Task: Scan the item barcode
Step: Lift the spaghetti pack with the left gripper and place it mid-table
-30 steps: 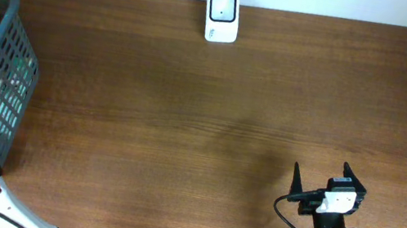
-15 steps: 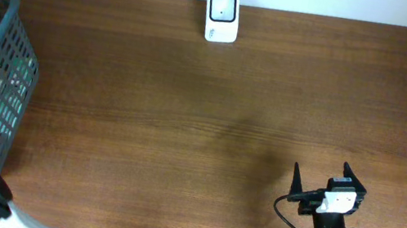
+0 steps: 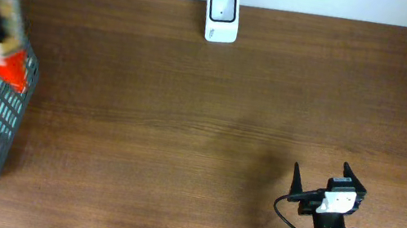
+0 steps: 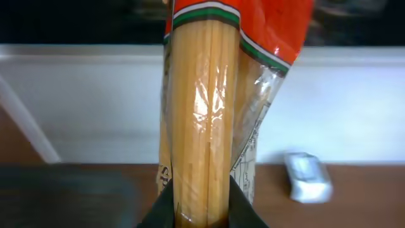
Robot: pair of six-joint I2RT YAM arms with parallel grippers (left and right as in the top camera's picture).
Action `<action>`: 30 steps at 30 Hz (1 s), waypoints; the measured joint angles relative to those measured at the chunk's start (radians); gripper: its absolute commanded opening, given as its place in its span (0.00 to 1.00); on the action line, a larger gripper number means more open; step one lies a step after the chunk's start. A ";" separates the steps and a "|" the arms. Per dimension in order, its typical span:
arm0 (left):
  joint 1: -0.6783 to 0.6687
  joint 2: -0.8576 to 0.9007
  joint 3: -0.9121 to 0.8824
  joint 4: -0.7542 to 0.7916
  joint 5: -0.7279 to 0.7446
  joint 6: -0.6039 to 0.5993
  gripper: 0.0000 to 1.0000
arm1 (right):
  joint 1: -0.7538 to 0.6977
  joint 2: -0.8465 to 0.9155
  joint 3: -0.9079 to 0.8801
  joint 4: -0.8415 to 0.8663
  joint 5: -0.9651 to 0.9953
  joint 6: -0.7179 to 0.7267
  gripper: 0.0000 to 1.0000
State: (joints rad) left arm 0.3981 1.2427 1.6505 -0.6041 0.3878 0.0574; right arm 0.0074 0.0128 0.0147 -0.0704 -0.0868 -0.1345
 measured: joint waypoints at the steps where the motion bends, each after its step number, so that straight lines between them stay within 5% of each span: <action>1: -0.093 -0.004 0.003 -0.041 0.000 -0.003 0.00 | 0.000 0.000 0.000 0.000 0.000 0.000 0.99; 11: -0.602 0.402 0.005 -0.167 -0.061 -0.108 0.00 | 0.000 0.000 0.000 0.000 0.000 0.000 0.99; 17: -0.836 0.696 0.005 -0.142 -0.198 -0.378 0.00 | 0.000 0.000 0.000 0.000 0.000 0.000 0.99; 24: -0.951 0.887 0.005 -0.111 -0.425 -0.800 0.00 | 0.000 0.000 0.000 0.000 0.000 0.000 0.99; 30: -0.993 0.902 0.005 -0.104 -0.480 -0.918 0.00 | 0.000 0.000 0.000 0.000 0.000 0.000 0.99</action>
State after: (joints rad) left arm -0.5945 2.1445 1.6558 -0.7082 -0.0921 -0.8608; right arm 0.0074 0.0128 0.0147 -0.0704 -0.0868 -0.1341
